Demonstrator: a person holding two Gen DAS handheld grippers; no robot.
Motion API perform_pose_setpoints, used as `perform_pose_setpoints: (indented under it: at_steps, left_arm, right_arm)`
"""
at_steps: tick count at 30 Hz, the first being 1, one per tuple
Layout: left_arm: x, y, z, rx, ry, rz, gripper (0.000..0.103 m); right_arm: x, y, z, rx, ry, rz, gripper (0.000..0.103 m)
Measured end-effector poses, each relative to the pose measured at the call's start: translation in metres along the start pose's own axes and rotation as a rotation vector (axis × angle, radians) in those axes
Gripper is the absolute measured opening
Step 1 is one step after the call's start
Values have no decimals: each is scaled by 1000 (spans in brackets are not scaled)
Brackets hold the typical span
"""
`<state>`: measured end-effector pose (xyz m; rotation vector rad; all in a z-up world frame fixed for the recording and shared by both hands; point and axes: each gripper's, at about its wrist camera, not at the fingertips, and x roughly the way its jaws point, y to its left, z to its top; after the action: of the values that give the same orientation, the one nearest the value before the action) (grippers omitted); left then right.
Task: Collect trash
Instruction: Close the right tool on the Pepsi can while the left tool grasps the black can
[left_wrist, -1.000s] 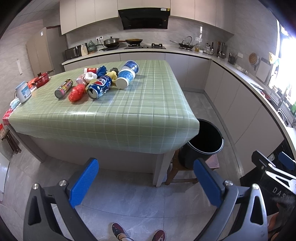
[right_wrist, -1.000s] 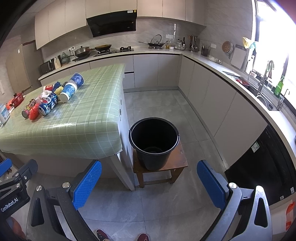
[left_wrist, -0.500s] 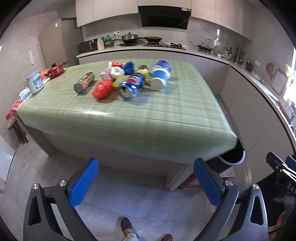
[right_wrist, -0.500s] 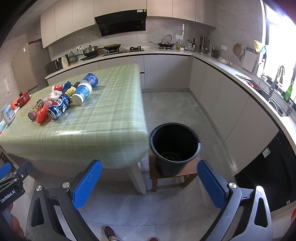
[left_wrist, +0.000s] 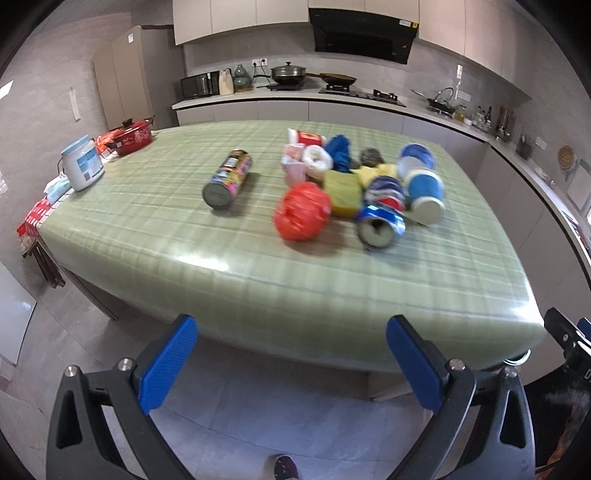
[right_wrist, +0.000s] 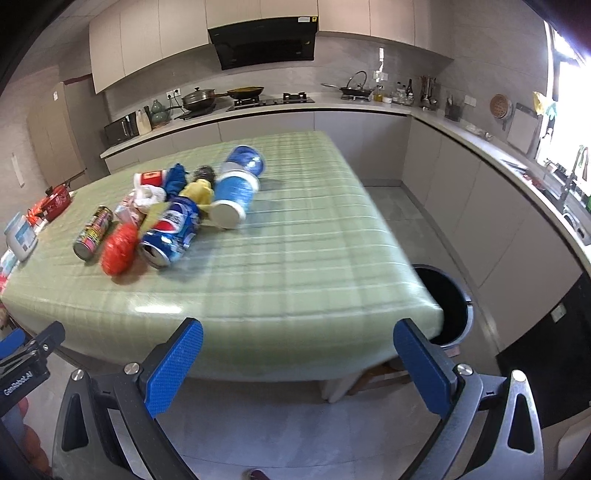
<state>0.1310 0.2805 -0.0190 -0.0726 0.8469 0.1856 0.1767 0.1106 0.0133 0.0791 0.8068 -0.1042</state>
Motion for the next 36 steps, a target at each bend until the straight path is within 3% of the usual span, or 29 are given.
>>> perform_pose_setpoints:
  at_steps: [19,28,36]
  left_arm:
    - [97,71,95,-46,10,54,103]
    - [162,101,143,44,49,-12,103]
    - [208,111,162,110,99,-85,103]
  right_arm:
    - [113,123,83,-51,37,100,103]
    - [155,164,92,48,80,-17,103]
    - [178,182,91,98,104,-108,103]
